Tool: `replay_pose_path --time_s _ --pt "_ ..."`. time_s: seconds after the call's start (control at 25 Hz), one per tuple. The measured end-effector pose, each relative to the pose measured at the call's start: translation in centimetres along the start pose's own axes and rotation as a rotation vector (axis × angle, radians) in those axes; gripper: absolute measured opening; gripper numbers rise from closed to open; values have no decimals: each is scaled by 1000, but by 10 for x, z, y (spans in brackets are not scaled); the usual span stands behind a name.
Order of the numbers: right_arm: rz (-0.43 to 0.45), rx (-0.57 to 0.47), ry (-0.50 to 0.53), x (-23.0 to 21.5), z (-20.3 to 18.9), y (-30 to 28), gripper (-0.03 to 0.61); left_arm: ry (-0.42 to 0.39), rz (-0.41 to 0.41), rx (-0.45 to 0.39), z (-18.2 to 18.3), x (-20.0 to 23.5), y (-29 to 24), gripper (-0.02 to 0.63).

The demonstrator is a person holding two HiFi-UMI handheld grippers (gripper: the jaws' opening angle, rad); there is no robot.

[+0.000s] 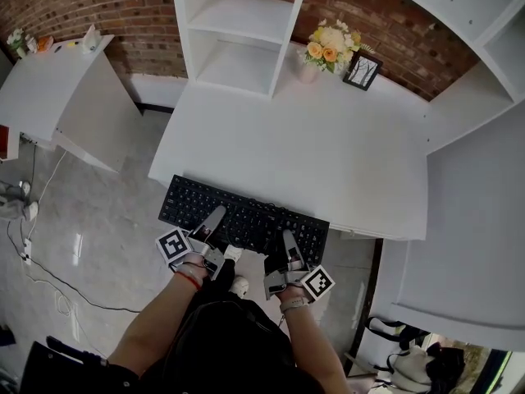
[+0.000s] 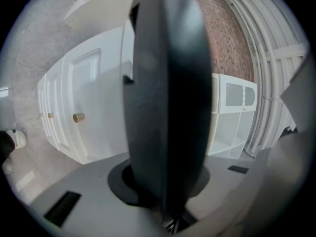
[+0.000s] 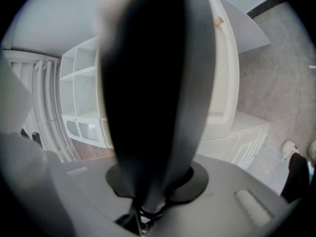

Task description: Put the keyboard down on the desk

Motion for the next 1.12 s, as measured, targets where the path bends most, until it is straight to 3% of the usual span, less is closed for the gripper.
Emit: replay_pose_path --time_s 0.64,0.76,0.92,1.12 --pt "-24 -32 -14 -10 6 -19 77 28 27 76 13 15 -21 71" --pt "-28 -56 -24 -10 6 -22 75 19 15 148 18 16 -27 75" --pt "-25 -87 -41 -8 9 -30 71 -68 -36 299 22 15 -30 96" --pt "-2 -129 -39 -6 12 -38 71 -77 -66 336 20 14 -30 112"
Point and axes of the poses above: the fingertips, and each gripper's own axes: y backward along the fingers, x to its left, z out of its top, the point moved 10 cm from there along y, backward along the fingers, and after that the axes turned 15 degrees about -y, right-handed, at the moved point
